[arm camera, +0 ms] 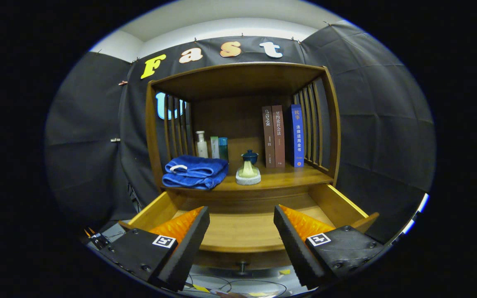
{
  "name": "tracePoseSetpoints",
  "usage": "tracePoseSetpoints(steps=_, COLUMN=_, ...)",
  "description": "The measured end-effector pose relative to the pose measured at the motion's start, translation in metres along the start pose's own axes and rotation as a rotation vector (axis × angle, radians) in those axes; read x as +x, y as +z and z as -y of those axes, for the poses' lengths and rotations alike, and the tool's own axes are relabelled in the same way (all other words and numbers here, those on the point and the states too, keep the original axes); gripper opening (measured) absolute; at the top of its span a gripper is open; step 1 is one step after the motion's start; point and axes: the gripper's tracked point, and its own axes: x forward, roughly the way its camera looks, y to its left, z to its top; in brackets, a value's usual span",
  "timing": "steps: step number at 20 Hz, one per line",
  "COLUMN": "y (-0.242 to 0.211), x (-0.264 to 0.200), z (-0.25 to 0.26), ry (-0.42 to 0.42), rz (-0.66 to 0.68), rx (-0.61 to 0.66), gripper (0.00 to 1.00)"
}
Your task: Pull open the drawer, take out the items inside it, and place them on the countertop above the cabinet.
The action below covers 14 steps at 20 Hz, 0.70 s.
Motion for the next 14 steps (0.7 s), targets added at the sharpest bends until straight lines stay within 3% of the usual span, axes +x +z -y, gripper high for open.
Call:
tracePoseSetpoints(steps=5, y=-0.053, x=-0.018, z=-0.005, ry=-0.01, rz=-0.053, rx=0.019, gripper=0.99)
tracePoseSetpoints(steps=8, y=-0.081, x=-0.007, z=0.001, ry=-0.021, rz=-0.112, rx=0.03, gripper=0.99)
tracePoseSetpoints(steps=14, y=-0.099, x=0.004, z=0.009, ry=-0.039, rz=-0.162, rx=0.047, gripper=0.99)
